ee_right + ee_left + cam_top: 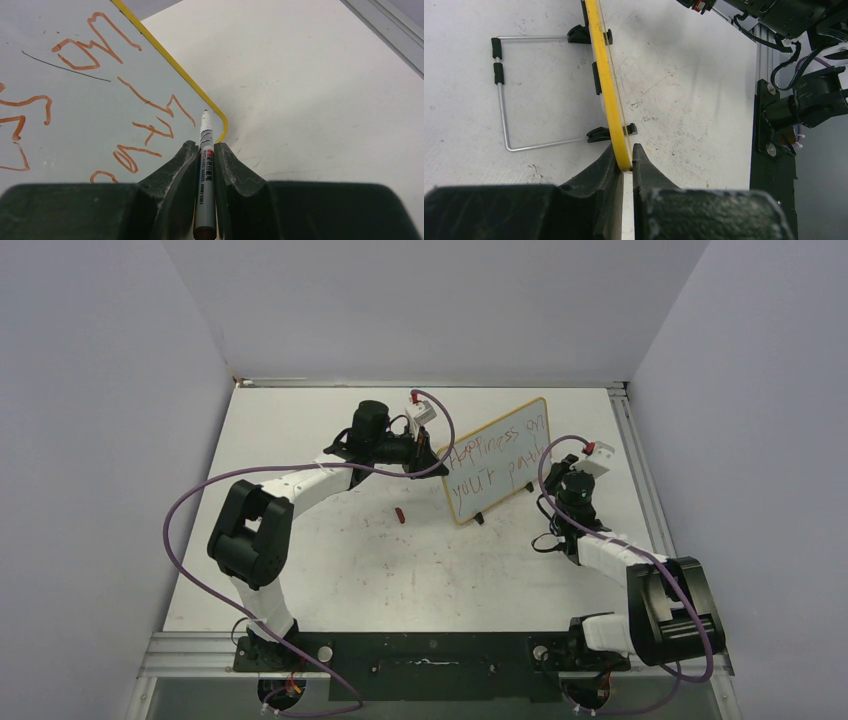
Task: Write a sentence on the whiteboard
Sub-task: Write a sentence on the whiteboard, then adjust the whiteboard marker.
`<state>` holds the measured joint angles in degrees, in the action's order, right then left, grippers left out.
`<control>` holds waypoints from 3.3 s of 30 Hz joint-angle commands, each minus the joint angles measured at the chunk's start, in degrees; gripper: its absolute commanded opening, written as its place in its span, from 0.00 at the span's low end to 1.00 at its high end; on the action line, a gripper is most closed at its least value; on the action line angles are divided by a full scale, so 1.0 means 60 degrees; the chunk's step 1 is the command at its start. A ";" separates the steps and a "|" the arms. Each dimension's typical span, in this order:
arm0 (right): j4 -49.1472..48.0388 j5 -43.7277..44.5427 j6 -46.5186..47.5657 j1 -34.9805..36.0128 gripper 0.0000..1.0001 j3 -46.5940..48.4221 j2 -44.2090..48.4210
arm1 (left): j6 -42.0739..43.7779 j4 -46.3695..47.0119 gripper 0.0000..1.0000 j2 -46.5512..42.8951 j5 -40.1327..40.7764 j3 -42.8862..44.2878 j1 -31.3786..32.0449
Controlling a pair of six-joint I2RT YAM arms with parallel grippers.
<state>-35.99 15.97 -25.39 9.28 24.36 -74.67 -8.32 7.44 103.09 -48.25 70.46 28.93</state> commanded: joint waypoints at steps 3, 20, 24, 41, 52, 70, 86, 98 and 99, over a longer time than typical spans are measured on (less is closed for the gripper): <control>-0.0735 -0.0350 -0.0133 -0.0165 0.05 0.0336 -0.0296 | 0.0038 0.0093 0.00 -0.0551 -0.0599 0.0139 0.0130; -0.1220 -0.0661 -0.0178 -0.0243 0.05 0.0442 -0.0847 | 0.0038 0.0093 0.00 -0.0541 -0.0604 0.0137 0.0130; -0.1280 -0.0713 -0.0163 -0.0243 0.05 0.0454 -0.0924 | 0.0038 0.0093 0.00 -0.0530 -0.0630 0.0138 0.0130; -0.1043 -0.0295 -0.0147 -0.0243 0.05 0.0349 -0.0704 | 0.0004 0.0085 0.00 -0.0528 -0.0505 0.0145 0.0130; 0.1459 0.2587 -0.0854 -0.0330 0.05 -0.0067 0.3716 | -0.0261 0.0191 0.10 -0.0585 -0.0266 0.0127 0.0129; 0.2338 -0.0707 -0.0662 -0.0338 0.05 0.1389 0.4343 | -0.0433 0.0728 0.67 -0.1797 0.0623 -0.1149 0.0041; 0.2505 -0.7914 -0.1653 0.0748 0.05 0.1088 0.5502 | -0.2374 -0.1956 0.72 -0.6106 0.6388 -0.3879 -0.0310; 0.2120 -0.7275 -0.2457 0.3040 0.06 -0.0982 0.6423 | -0.4724 0.0793 0.70 -0.6666 0.7453 -0.6162 0.0927; 0.1935 -0.7312 -0.2561 0.3107 0.06 -0.1134 0.6515 | -0.4744 0.0995 0.70 -0.6909 0.7697 -0.6321 0.1136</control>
<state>-17.10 -27.49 -36.42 26.15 20.78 -38.09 -32.88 1.89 66.57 -5.43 35.31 31.16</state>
